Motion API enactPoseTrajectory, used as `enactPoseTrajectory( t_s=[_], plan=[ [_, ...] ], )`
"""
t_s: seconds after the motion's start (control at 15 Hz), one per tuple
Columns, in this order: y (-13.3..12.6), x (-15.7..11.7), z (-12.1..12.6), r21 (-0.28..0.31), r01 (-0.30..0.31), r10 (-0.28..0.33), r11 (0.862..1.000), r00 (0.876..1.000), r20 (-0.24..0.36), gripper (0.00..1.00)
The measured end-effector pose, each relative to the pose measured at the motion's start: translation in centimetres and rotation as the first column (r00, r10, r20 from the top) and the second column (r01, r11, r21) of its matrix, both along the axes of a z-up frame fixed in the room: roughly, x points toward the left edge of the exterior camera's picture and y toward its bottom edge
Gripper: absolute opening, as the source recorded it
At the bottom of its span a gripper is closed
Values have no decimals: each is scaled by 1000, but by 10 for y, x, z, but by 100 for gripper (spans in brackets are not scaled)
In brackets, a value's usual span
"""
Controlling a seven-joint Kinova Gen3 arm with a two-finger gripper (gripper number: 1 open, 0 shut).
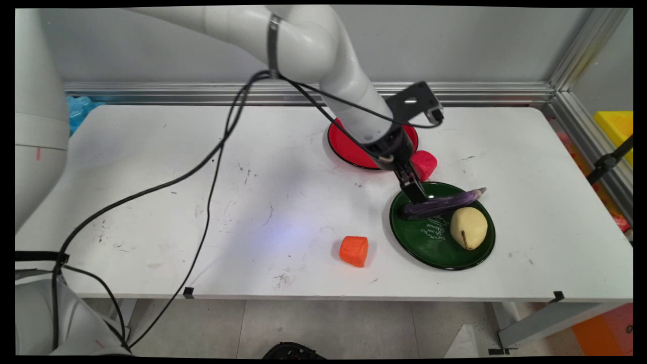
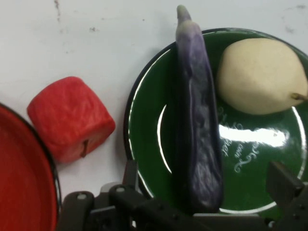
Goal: Pick up the eggplant from the green plate, then place the picked object on the table
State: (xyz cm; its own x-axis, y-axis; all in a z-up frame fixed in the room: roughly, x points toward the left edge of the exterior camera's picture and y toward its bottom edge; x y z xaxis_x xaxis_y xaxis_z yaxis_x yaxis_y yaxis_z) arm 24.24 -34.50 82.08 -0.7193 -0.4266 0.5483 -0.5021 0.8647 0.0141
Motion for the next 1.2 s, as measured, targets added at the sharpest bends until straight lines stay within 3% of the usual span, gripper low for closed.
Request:
enactPoseTrajectory(
  t_s=[0.87, 0.93, 1.2],
  plan=[
    [-22, -44, -59, -10, 60, -59, 998, 996, 63, 100],
    [-22, -45, -61, -11, 66, -65, 998, 996, 66, 0],
    [-21, -48, -63, -16, 96, -95, 995, 993, 65, 0]
  ],
)
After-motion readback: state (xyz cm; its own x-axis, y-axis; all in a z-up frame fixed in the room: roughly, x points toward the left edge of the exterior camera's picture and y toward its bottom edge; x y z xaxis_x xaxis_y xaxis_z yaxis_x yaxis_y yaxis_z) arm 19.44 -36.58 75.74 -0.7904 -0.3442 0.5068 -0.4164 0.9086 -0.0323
